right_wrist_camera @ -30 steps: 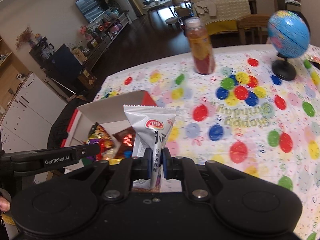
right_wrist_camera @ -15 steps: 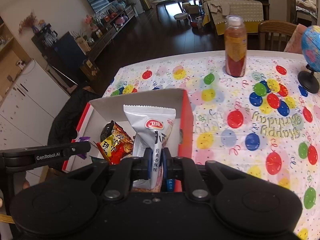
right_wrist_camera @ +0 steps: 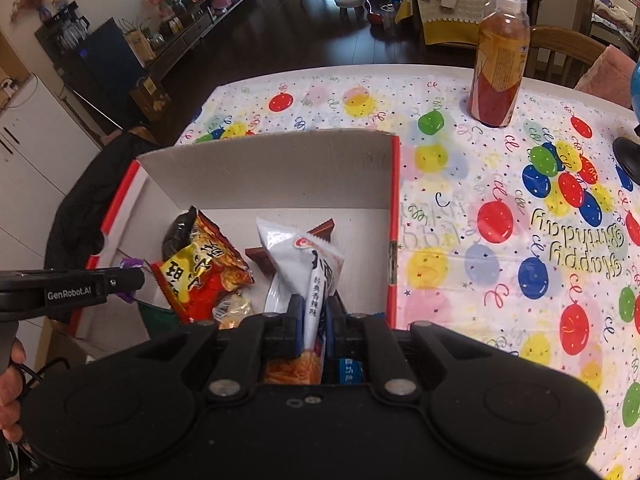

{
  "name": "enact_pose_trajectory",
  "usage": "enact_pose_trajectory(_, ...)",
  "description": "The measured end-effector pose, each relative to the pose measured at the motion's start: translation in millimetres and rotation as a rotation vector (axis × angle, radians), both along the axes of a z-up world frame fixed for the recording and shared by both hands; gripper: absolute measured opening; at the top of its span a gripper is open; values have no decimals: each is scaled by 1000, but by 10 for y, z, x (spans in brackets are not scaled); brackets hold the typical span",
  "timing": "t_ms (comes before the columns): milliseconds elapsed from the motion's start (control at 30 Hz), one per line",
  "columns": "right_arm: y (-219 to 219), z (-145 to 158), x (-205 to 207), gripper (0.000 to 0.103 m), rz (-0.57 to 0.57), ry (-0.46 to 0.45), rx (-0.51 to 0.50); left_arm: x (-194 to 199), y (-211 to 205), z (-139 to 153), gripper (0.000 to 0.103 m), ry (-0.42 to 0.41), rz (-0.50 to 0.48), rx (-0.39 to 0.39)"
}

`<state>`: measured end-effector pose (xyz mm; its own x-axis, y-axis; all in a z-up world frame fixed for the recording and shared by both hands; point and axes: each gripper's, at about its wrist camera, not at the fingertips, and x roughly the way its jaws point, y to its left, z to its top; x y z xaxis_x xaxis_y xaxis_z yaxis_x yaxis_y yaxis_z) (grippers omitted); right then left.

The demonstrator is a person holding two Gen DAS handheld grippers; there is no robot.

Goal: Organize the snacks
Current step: 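Lower the white packet and purple candy into the box and open both tools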

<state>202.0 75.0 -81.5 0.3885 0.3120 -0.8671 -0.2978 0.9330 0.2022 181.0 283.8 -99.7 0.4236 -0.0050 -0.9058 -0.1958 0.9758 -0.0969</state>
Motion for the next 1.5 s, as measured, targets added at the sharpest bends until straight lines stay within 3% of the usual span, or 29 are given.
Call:
enact_pose_trajectory(300, 116, -118, 91, 10, -18, 15, -19, 88, -83, -207, 20, 44, -59, 6)
enact_pose_trajectory(567, 119, -108, 41, 22, -9, 30, 8, 99, -131, -291, 21, 71, -81, 8)
enact_pose_trajectory(733, 99, -68, -49, 31, -7, 24, 29, 52, -152, -274, 26, 70, -88, 2)
enact_pose_trajectory(867, 64, -26, -132, 37, -9, 13, 48, -14, -162, -210, 36, 52, -92, -1)
enact_pose_trajectory(967, 40, 24, -195, 46, -8, -3, 61, -77, -159, -133, 54, 25, -95, -7)
enact_pose_trajectory(1133, 12, 161, -337, 66, 2, -45, 86, -186, -173, 9, 55, -10, -99, -6)
enact_pose_trajectory(1500, -63, 500, -681, 87, 23, -155, 153, -511, -170, 410, 65, -123, -102, -9)
